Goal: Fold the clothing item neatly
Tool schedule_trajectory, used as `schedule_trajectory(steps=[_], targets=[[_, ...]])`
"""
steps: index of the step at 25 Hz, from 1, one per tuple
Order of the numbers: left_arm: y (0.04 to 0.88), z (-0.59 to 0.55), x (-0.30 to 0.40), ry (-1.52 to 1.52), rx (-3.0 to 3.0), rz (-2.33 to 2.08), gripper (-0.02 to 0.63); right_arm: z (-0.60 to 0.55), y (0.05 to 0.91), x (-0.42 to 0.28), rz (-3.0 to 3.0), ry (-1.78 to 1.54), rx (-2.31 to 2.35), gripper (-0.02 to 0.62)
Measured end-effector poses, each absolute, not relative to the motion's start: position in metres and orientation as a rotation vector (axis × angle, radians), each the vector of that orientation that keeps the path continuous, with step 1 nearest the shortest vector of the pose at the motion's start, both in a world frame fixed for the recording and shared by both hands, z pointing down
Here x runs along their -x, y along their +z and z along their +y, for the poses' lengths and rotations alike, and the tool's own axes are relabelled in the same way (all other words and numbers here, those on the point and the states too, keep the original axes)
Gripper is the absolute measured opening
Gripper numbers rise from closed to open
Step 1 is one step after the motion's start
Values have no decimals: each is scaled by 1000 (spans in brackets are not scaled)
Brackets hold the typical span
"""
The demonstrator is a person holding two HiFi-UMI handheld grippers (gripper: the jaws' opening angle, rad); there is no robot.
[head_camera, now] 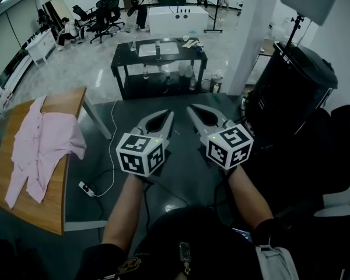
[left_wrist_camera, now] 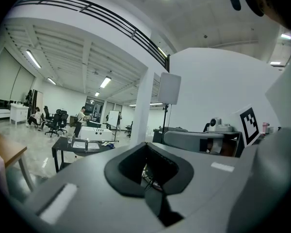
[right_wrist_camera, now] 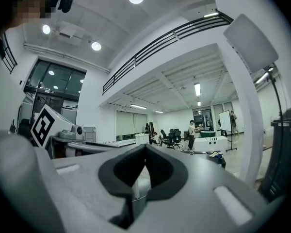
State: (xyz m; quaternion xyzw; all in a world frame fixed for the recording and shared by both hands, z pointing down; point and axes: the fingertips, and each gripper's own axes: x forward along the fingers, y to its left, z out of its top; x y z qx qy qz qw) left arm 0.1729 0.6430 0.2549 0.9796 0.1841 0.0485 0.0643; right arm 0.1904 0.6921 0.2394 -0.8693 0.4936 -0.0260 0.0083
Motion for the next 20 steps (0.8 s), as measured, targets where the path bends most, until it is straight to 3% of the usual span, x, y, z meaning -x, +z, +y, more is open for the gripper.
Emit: schedule_trajectory(steps=[10, 20], targets=[[269, 600, -153, 159, -2968, 405, 8, 642, 254, -178, 1706, -134, 2616, 3], [283, 500, -95, 186, -2995, -26, 8, 536, 268, -136, 2048, -182, 2345, 3]])
